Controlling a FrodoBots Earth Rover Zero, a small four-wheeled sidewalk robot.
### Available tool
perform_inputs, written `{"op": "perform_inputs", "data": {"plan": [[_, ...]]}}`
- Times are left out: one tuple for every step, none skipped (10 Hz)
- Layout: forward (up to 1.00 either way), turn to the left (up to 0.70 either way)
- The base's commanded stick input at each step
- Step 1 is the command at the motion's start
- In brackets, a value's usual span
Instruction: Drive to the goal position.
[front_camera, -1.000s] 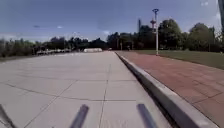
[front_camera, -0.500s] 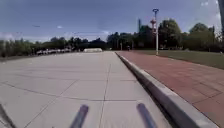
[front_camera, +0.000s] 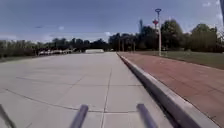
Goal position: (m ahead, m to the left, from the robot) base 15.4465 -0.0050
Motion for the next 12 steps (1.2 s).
{"op": "perform_inputs", "data": {"plan": [[0.7, 0.0], [0.7, 0.0], [0.7, 0.0], [0.7, 0.0], [0.7, 0.0], [0.7, 0.0], [0.7, -0.12], [0.7, -0.35], [0.7, -0.35], [0.7, -0.2], [0.7, 0.0], [0.7, 0.0]]}}
